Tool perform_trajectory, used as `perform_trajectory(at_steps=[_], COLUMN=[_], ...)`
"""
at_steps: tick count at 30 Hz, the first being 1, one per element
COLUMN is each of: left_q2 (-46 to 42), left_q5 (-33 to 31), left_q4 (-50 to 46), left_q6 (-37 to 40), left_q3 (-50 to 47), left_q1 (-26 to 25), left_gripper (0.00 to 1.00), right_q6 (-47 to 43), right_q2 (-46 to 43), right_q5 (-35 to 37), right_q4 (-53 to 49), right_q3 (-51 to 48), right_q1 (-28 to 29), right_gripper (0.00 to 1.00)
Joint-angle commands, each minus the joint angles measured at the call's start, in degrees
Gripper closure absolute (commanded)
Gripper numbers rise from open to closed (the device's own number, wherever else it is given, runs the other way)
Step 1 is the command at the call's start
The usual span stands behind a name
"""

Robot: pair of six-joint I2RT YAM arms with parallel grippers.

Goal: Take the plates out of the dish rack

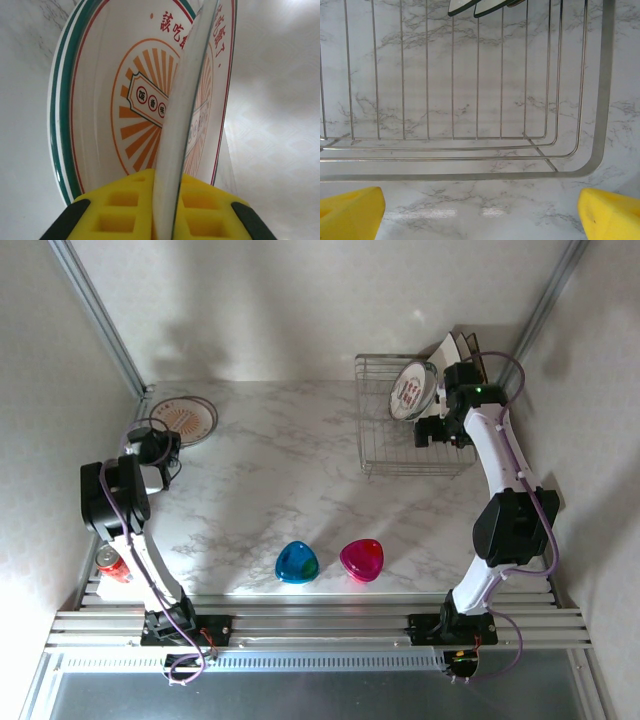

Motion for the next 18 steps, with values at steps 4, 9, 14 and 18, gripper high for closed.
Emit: perform_trajectory(at_steps=[4, 9, 14, 18], left_q2=[2.1, 2.3, 1.3, 0.3], left_q5=[0.6, 0.9, 0.8, 0.5], left_q4=[1.3, 0.1, -1.3, -2.3], left_q6=[-0.5, -0.2, 0.8, 1.7], left_q3=[3.4, 4.1, 4.1, 3.8], left_q1=[0.4, 0.4, 0.4, 0.4], left_gripper=[1.00, 1.00, 0.89, 0.76], right_q6=[-1.0, -1.0, -1.0, -1.0], right_q2=[0.2, 0.7, 0.8, 0.6], right_q5=[-0.9, -0.9, -0.9, -0.9], right_q4=[-0.8, -1.2, -1.2, -1.0], right_q3=[2.5, 3.3, 3.6, 3.2], right_q1=[0.2, 0.4, 0.5, 0.5], right_gripper=[0.01, 0.01, 0.01, 0.01])
